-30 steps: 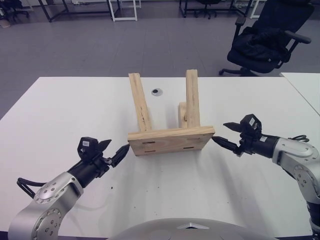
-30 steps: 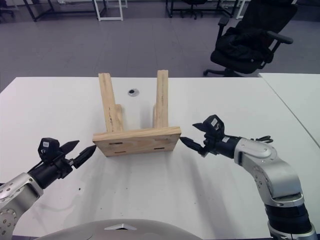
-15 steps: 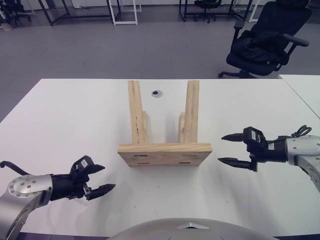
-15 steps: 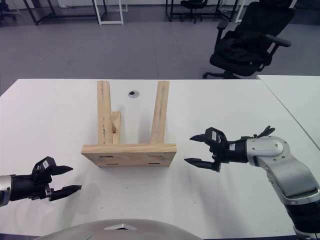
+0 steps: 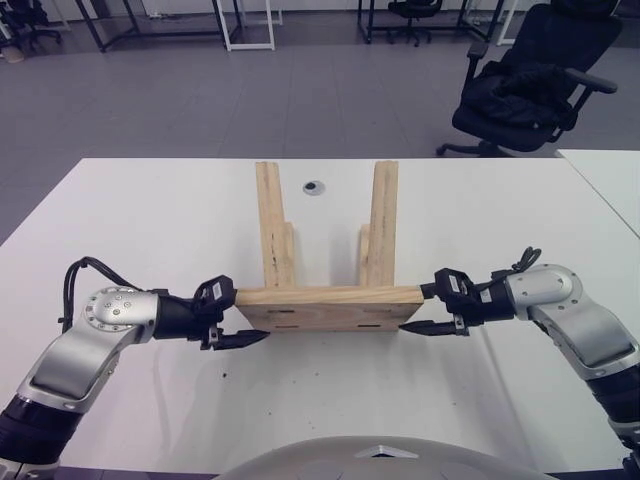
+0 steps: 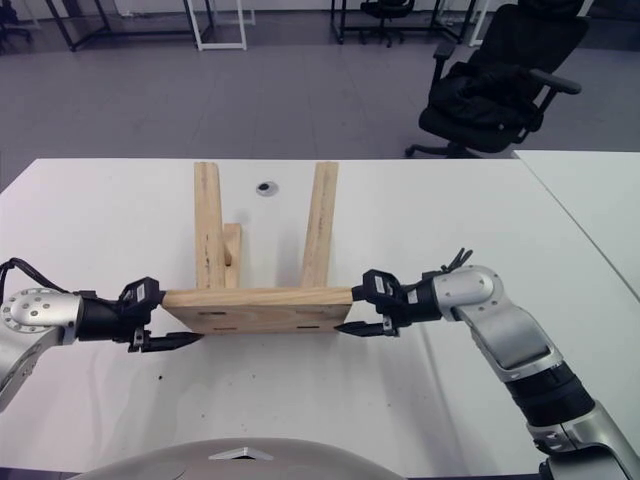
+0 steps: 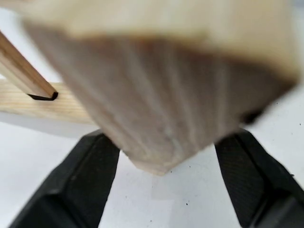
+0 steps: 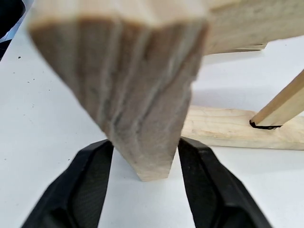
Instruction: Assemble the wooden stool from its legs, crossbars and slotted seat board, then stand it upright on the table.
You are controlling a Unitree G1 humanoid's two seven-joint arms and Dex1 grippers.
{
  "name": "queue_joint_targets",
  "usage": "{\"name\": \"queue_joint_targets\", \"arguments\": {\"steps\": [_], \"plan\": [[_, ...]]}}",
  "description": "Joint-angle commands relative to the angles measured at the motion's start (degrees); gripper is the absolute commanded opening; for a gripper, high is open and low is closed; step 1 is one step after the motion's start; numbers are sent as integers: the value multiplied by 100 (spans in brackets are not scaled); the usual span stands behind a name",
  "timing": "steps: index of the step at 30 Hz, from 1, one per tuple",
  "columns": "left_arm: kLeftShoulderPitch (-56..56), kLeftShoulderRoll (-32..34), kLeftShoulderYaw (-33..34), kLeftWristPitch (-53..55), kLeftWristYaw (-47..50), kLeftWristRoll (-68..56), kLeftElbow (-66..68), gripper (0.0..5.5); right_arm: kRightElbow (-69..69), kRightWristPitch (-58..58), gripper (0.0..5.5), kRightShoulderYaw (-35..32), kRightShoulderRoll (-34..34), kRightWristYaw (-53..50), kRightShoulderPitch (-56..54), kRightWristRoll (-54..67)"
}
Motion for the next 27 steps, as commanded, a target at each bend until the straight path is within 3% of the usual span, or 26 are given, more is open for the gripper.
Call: {"name": "queue_joint_targets", "arguments": {"steps": [1,3,9,12,15,18,22,25,27], "plan": [[-232,-82,1,-60,-42,8,43,263,205,-251,178,85,44,53,-274,-204],[-193,-40,-59,-125,-122,99,80,227,269,-331,140,103,84,70,-313,-245],[-429,253,291,87,-494,-262,-152,167,71,-202,137,-225,15,385,-620,265],[-898,652,933,635,-831,-954,-202,161,-192,635,137,-909,-496,1050,-1196,1349],[-2085,1040,1394,2117,-1037,-2633,-279,159,-148,2564,135,-1294,-1117,1778,-2694,2969],[-3821,1074,1031,4195,-825,-4689,-11,154,380,4813,135,-1050,-892,2017,-4583,4395],[-6014,416,699,6309,-329,-5559,1688,145,1115,6398,134,-551,-552,2155,-5811,4585],[-6753,509,423,7108,-562,-5769,2752,144,1889,7322,134,61,-833,2276,-6374,5668],[-7123,739,-204,7167,-712,-6428,3838,132,2381,7381,134,727,-1322,2282,-6451,6934]]}}
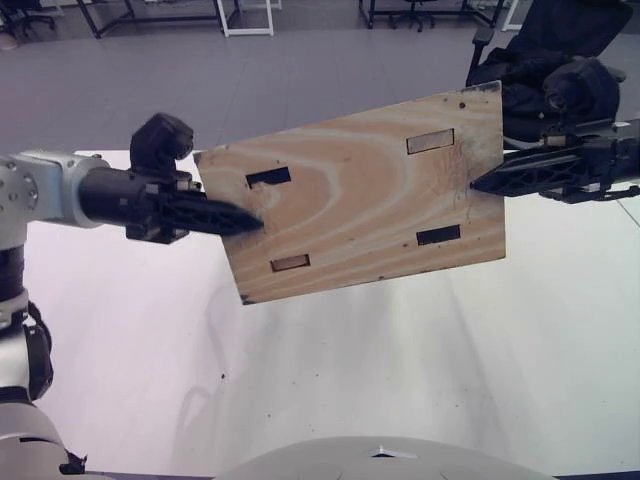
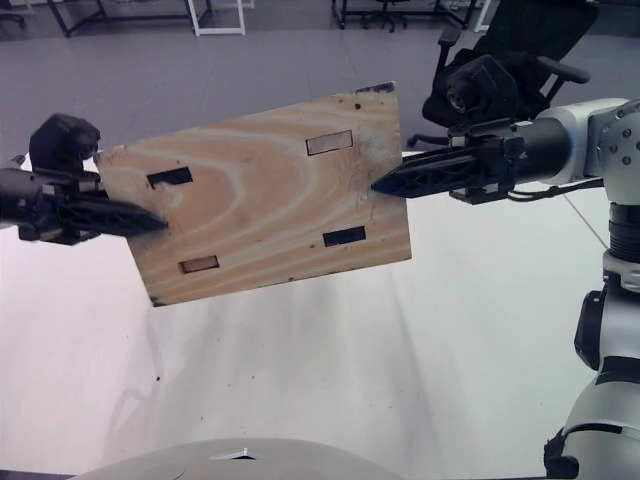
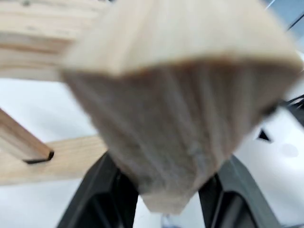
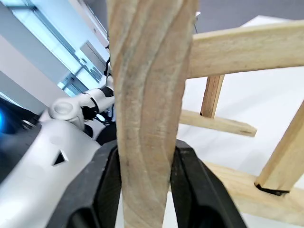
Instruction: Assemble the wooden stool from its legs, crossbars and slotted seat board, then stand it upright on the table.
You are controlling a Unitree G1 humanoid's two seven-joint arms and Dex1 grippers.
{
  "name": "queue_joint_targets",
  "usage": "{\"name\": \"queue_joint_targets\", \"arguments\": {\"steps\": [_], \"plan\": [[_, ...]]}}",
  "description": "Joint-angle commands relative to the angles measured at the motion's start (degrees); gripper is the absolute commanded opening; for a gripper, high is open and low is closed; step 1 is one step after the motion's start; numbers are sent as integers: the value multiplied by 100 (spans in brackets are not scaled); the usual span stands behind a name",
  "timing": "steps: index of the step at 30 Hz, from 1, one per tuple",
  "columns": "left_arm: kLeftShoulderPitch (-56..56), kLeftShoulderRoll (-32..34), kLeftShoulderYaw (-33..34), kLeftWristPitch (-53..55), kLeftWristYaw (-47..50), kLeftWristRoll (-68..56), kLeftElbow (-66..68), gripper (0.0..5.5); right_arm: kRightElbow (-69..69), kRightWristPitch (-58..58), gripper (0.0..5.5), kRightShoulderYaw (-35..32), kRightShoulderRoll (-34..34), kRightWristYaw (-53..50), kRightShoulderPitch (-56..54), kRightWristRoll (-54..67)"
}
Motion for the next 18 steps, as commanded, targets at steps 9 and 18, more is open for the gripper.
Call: {"name": "queue_joint_targets", "arguments": {"steps": [9,18], "plan": [[-1642,1674,-3750,422,-944,-3860,1381,131,802,504,134,3132,-875,430,-1731,5509],[-36,1870,-3827,413,5,-3839,1234,131,45,504,137,4134,-1422,254,-259,5509]]}}
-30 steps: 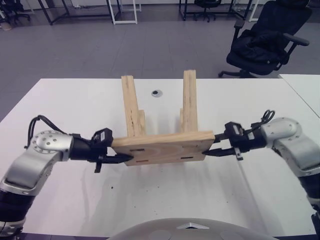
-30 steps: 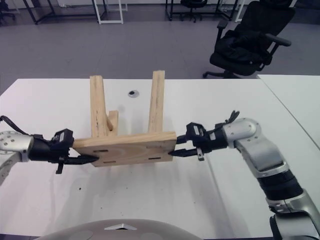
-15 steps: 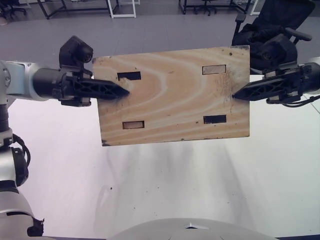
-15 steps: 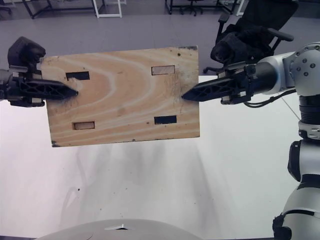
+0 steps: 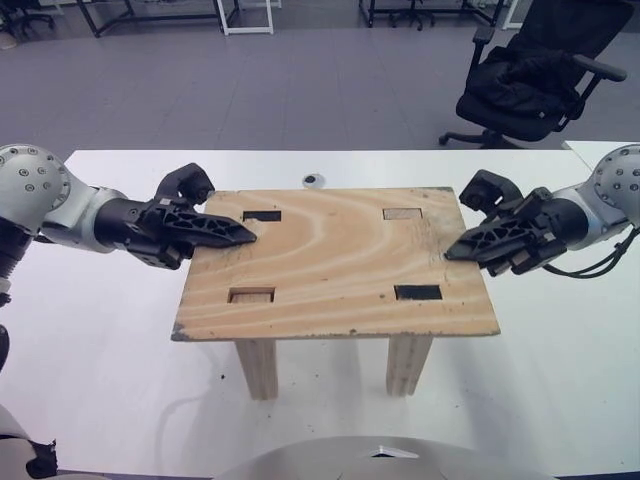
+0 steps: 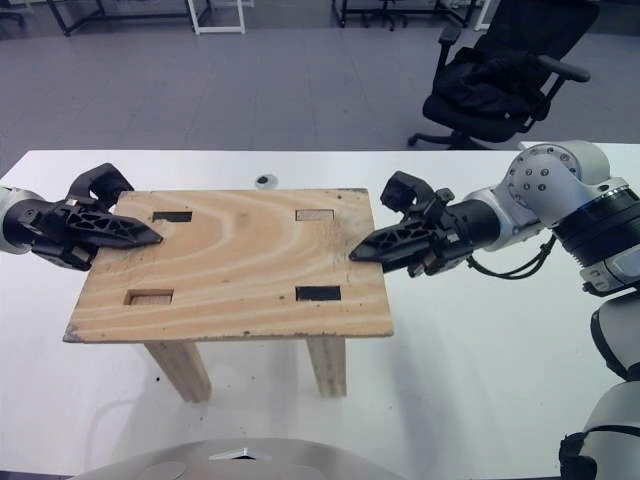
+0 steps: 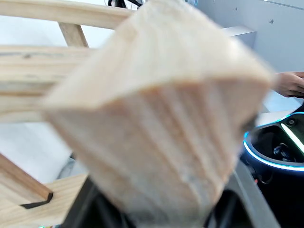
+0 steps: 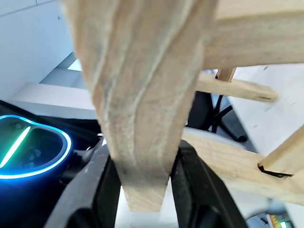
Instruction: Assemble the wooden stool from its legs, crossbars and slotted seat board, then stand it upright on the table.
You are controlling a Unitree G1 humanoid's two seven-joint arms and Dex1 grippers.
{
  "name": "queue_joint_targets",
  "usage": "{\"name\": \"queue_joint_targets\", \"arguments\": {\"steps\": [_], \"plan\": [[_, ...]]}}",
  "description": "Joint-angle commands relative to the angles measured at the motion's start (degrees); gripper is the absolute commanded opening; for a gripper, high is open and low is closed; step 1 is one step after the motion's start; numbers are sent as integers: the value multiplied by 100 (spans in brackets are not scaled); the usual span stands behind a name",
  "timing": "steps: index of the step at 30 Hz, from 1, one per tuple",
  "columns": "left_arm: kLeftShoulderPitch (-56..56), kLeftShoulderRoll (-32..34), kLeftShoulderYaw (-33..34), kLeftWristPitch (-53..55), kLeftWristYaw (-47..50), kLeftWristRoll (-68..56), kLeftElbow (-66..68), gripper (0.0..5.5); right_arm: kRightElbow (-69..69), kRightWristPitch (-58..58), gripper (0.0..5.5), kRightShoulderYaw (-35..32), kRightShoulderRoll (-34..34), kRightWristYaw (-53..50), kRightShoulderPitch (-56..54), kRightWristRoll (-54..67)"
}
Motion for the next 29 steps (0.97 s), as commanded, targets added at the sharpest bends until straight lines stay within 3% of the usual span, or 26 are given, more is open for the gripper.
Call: {"name": "queue_joint_targets", "arguments": {"steps": [1,3,7,14,20,24,26,29], "plan": [[737,418,518,-3,279,-814,107,131,-310,91,138,114,-672,627,171,1861],[1159,409,834,-148,677,-593,104,131,16,90,207,106,-598,156,355,1848],[1724,365,1440,-332,1385,-767,227,223,226,79,285,-256,-527,-605,873,1647],[2166,-10,2584,-311,1969,-154,763,353,735,56,425,-1759,-181,-1357,1677,893],[1571,424,4034,-100,1419,824,1913,469,778,-951,540,-3764,-97,-2330,3180,676],[3635,1314,5298,-1844,-99,2704,1670,500,778,-3179,540,-5422,646,-3905,4278,-492],[4993,948,6038,-2561,-400,3356,1284,500,340,-3986,540,-5970,1323,-4667,4748,-918],[6602,36,6904,-3741,-127,4279,441,500,-286,-4551,540,-6209,2044,-5161,5007,-1457]]}}
